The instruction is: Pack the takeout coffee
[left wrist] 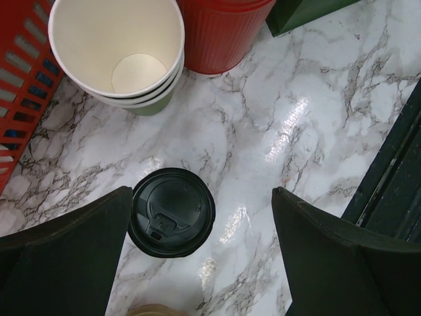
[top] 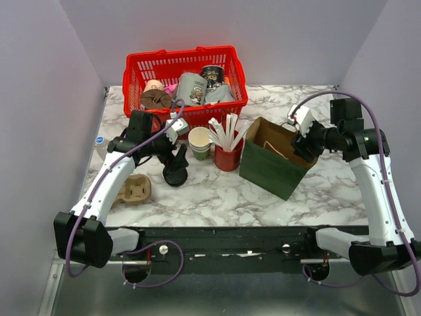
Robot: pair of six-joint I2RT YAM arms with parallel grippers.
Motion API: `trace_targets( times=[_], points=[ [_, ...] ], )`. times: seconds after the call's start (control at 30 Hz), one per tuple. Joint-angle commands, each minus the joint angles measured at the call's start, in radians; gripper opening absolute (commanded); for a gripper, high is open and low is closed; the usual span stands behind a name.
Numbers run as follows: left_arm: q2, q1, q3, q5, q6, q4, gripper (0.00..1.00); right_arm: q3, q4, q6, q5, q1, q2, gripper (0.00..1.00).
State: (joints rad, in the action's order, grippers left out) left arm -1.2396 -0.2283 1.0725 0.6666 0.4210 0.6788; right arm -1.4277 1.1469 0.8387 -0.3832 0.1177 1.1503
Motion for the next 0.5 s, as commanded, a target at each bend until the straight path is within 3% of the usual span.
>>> trace_targets(
  times=[0.0, 0.13, 0.27, 0.47],
  points=[
    [0.003, 0.004, 0.015, 0.021, -0.008, -0.001, 0.95, -0.049, -0.076, -0.001, -0.075, -0.004, 0.060, 0.64],
    [0.009, 0.004, 0.021, -0.002, 0.008, 0.024, 0.95, -0.100, -0.075, -0.021, -0.037, -0.004, 0.124, 0.49],
    [0.026, 0.006, 0.020, -0.031, 0.135, 0.105, 0.95, -0.106, -0.069, -0.026, 0.004, -0.026, 0.155, 0.46],
    [0.048, 0.009, -0.002, -0.087, 0.265, 0.194, 0.95, -0.138, -0.052, -0.038, -0.075, -0.076, 0.173, 0.37]
  ],
)
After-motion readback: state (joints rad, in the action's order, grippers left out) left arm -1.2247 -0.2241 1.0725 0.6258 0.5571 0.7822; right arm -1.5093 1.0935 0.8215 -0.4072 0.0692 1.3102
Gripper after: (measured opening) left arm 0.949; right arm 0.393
